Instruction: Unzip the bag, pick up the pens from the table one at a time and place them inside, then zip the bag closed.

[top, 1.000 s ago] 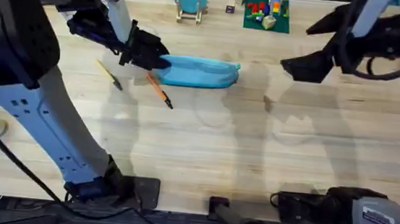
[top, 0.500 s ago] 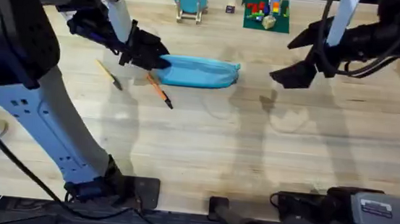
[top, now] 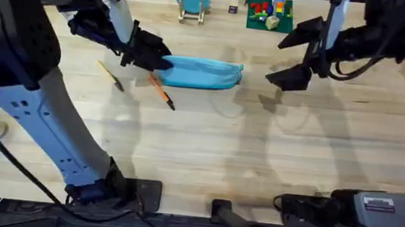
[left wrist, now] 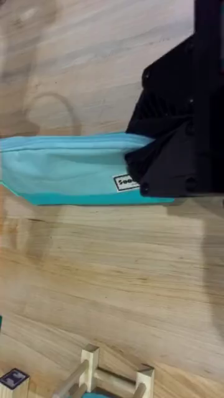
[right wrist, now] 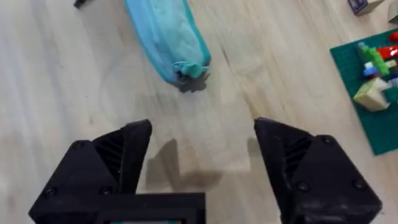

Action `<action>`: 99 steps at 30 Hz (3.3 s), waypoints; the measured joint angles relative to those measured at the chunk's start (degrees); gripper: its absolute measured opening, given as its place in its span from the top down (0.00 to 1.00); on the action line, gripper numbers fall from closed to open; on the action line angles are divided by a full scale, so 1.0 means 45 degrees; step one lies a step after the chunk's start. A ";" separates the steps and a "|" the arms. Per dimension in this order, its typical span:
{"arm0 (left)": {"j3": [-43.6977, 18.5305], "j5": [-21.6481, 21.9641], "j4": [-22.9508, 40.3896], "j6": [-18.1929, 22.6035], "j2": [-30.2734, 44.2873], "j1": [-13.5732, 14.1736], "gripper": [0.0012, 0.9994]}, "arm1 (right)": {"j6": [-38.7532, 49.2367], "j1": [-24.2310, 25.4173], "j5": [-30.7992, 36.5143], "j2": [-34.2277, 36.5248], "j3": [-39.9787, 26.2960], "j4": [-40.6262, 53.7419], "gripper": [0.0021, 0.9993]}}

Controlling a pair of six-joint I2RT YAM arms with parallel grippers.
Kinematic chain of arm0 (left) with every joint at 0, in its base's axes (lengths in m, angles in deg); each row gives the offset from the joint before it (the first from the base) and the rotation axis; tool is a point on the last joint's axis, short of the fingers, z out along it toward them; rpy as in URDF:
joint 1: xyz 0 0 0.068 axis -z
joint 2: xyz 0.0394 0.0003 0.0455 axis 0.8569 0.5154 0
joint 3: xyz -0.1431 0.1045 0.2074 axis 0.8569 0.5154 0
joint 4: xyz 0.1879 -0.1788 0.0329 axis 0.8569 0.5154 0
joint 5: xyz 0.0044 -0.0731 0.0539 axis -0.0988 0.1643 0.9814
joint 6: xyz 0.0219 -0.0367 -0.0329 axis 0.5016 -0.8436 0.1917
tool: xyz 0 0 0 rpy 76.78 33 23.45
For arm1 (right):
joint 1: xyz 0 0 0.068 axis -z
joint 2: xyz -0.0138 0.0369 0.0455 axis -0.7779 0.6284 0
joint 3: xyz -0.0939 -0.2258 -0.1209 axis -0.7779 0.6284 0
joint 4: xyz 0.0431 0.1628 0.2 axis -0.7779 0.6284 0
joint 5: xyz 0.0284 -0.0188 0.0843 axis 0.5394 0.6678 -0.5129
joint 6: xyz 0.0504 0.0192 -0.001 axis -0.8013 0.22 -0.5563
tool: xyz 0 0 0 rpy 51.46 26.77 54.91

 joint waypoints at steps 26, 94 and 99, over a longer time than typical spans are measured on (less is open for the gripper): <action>0.0000 0.0000 0.0005 0.0000 -0.0001 0.0000 0.96 | 0.0383 -0.0170 -0.1627 0.2618 -0.0009 -0.2261 0.01; 0.0000 -0.0010 0.0003 0.0000 -0.0001 0.0000 0.96 | 0.0446 -0.1090 -0.3796 0.4644 -0.0101 -0.3791 0.22; 0.0000 -0.0010 0.0000 0.0000 -0.0001 0.0000 0.96 | 0.0436 -0.0659 -0.4382 0.4644 -0.0101 -0.3787 0.24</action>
